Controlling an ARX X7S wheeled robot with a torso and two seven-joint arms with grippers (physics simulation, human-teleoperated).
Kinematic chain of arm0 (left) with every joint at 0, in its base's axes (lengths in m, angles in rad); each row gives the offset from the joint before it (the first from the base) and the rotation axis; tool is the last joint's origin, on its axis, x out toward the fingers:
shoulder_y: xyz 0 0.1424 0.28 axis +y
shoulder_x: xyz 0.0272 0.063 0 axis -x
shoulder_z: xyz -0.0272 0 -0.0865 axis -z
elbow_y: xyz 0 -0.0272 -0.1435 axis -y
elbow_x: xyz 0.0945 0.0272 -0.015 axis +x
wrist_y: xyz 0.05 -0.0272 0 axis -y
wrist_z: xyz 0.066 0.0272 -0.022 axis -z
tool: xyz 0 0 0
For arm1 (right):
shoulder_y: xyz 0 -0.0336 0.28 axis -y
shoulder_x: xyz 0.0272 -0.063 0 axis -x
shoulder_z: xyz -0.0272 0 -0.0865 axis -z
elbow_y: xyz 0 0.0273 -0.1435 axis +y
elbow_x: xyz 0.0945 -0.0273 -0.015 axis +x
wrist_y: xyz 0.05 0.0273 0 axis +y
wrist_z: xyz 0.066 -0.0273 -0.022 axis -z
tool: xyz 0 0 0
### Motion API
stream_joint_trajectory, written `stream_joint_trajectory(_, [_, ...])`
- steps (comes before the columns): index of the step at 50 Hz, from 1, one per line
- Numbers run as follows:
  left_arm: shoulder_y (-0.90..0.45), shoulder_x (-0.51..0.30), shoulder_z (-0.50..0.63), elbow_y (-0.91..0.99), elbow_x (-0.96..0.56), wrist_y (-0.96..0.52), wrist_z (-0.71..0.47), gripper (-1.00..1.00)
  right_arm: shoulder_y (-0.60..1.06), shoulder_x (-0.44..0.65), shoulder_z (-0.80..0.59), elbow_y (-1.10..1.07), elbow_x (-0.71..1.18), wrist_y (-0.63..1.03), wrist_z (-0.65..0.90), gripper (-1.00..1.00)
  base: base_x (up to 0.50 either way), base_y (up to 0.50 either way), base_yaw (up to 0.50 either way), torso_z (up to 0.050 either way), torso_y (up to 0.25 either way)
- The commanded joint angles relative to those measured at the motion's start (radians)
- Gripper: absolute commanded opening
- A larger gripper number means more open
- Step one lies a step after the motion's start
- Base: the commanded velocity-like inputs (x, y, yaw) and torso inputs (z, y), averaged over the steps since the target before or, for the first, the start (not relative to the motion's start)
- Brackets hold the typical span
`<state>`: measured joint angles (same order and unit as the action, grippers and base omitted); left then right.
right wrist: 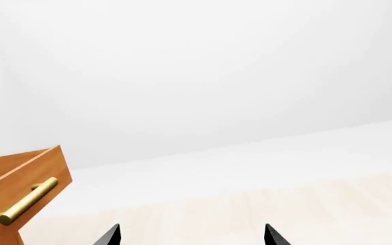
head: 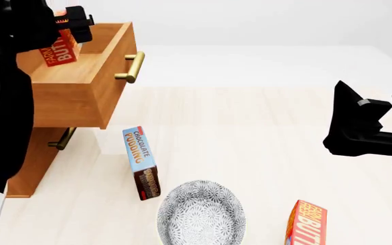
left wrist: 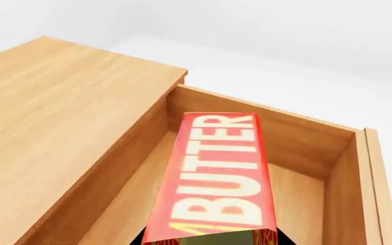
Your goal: Put the butter at the front in the top drawer of the cabinet and close it.
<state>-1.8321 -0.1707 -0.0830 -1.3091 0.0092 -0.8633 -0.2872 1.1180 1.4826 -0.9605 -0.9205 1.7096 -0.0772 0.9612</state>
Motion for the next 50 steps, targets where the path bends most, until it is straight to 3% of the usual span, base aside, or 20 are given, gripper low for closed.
stream_joint_trajectory(1, [-0.002,-0.001,0.035,0.0,-0.007,0.005,0.001,-1.0,-0.023,0.011,-0.008,-0.01,-0.016,-0.025,0.001,1.0,0.0,0.0,0.0,0.0,0.0])
stream_joint_trajectory(21, [0.023,-0.011,0.025,0.0,-0.008,0.029,-0.057,-1.0,-0.055,0.014,-0.023,-0.011,-0.043,-0.058,-0.005,1.0,0.0,0.0,0.0,0.001,0.001])
stream_joint_trajectory(50, [0.039,-0.002,0.081,0.0,-0.006,0.008,-0.009,-1.0,-0.092,0.032,-0.036,-0.025,-0.07,-0.106,-0.005,1.0,0.0,0.0,0.0,0.0,0.001])
